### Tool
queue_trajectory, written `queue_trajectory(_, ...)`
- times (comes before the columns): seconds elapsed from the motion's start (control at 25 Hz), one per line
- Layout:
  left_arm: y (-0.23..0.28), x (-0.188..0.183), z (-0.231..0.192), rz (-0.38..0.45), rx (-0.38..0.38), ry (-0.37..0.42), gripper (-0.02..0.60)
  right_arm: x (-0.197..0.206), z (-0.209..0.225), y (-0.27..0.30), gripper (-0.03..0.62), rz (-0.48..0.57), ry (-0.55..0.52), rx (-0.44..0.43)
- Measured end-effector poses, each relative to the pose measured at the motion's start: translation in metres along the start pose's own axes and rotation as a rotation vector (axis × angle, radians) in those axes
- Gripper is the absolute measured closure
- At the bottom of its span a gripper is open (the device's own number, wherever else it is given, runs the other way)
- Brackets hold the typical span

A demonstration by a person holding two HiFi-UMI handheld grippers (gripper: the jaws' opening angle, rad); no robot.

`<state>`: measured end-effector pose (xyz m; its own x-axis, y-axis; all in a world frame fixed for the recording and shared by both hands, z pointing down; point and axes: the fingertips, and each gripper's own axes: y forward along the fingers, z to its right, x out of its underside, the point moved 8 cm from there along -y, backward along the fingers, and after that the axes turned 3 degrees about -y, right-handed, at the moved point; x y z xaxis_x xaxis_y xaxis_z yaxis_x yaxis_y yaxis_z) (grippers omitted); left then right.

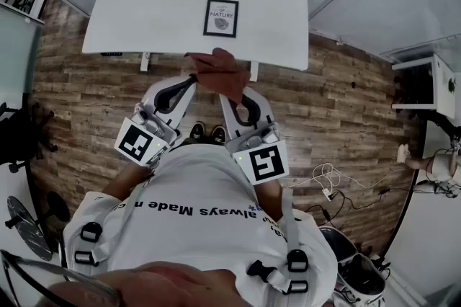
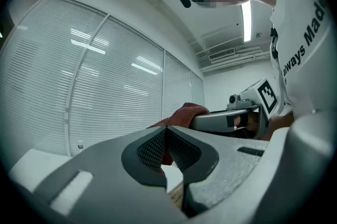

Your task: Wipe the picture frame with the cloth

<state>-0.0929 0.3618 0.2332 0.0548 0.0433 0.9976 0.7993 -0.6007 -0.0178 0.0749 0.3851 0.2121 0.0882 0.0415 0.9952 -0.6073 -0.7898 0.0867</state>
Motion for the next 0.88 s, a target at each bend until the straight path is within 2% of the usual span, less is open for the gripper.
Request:
queue_trajectory(0.36, -0.013, -0.002, -0.007, 0.007, 0.011, 0.003, 0.58, -0.007, -0.016, 0.006, 0.579, 0.023, -0.023, 0.009)
queue_trajectory(0.88, -0.048, 0.014, -0.039, -0.003, 0.023, -0.006, 0.58, 0.003, -0.052, 0.037, 0.579, 0.007, 0.018, 0.031)
